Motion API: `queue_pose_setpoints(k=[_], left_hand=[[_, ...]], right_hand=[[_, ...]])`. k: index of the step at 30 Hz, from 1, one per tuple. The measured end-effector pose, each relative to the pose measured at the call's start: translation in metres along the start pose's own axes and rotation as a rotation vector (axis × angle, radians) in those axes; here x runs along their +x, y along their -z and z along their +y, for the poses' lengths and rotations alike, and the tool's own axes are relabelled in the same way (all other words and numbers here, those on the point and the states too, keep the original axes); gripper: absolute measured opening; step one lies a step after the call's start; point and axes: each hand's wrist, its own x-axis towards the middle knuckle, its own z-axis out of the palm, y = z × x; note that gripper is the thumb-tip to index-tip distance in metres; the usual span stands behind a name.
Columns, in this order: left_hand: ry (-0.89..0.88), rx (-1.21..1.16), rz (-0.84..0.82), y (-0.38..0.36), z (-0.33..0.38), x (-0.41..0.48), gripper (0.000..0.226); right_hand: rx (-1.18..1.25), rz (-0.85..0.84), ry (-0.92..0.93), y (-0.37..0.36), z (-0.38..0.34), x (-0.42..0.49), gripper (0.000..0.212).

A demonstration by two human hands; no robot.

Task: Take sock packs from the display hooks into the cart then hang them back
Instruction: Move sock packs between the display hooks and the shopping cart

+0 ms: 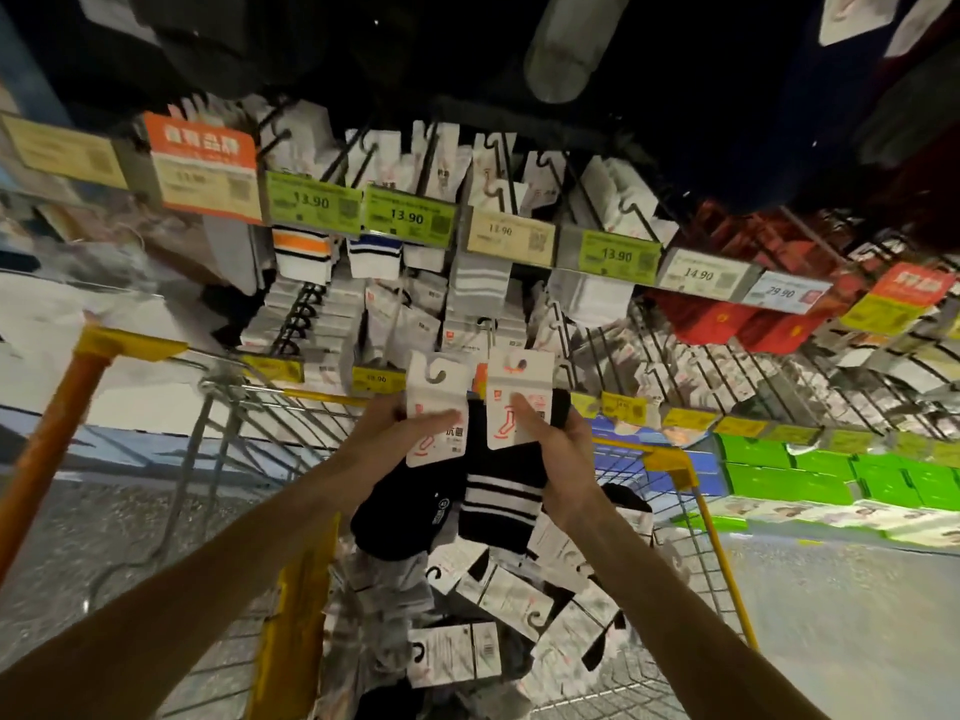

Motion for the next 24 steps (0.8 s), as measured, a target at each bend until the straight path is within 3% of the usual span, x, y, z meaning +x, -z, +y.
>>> queue_pose_setpoints(k=[14, 19, 23, 24], left_hand=[[-0.183, 0.000, 0.053, -0.065, 0.042, 0.087, 0.042], [-0.183, -0.018, 0.063, -0.074, 0.045, 0.091, 0.037], [-0.208, -0.027, 0.067, -0.076, 0.057, 0.101, 0.031], [-0.215, -0.029, 0.076, -0.076, 0.059, 0.103, 0.032]], right_hand=[[-0.041, 0.016, 0.209, 0.019, -0.072, 0.075, 0.030], [-0.001, -0.043, 0.197, 0.026, -0.091, 0.076, 0.019], [-0.037, -0.076, 0.312, 0.020, -0.105, 0.086, 0.006], [-0.049, -0.075, 0.346, 0.017, -0.108, 0.089, 0.013]])
